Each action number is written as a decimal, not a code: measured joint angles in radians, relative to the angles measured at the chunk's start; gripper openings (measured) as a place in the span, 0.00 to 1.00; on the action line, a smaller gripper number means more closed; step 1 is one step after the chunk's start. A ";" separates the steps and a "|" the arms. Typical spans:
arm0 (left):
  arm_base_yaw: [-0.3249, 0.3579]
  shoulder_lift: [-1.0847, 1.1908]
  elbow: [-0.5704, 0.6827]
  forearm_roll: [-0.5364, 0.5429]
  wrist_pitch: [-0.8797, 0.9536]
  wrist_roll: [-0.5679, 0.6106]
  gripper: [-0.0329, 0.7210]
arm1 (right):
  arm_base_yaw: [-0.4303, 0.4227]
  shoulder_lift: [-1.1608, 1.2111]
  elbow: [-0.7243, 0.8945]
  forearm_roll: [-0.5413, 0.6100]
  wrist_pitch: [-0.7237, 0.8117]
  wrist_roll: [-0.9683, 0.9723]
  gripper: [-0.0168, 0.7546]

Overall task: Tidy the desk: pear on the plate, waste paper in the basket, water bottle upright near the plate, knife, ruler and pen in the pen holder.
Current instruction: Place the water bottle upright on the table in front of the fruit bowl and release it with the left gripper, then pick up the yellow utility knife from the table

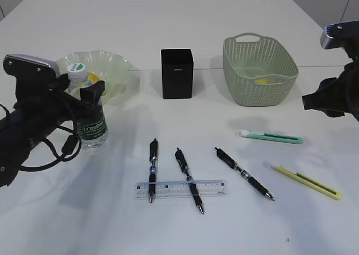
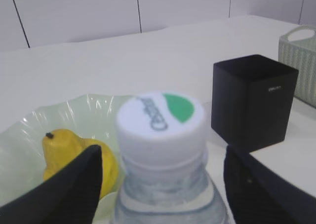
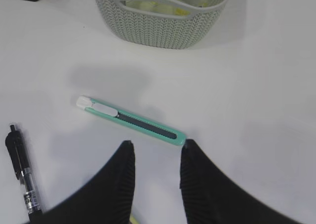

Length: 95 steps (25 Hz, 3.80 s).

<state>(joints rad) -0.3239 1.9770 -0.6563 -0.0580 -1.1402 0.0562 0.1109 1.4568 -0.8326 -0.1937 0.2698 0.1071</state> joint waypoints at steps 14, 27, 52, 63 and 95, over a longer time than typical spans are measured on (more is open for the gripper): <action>0.000 -0.148 0.019 -0.002 0.125 0.000 0.76 | 0.000 0.000 0.000 -0.020 0.012 0.000 0.33; 0.000 -0.299 0.021 0.002 0.309 0.000 0.76 | 0.000 0.000 0.000 -0.071 0.043 0.000 0.33; 0.000 -0.627 0.025 0.013 0.663 0.047 0.74 | 0.000 0.000 -0.046 -0.089 0.162 0.000 0.33; 0.000 -0.719 0.028 0.008 0.762 0.049 0.55 | 0.000 0.000 -0.072 -0.089 0.195 0.000 0.33; 0.065 -0.741 0.028 -0.019 0.891 0.049 0.44 | 0.000 0.000 -0.072 -0.083 0.244 -0.002 0.33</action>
<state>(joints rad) -0.2586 1.2360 -0.6281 -0.0771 -0.2494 0.1049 0.1109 1.4568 -0.9051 -0.2771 0.5134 0.1053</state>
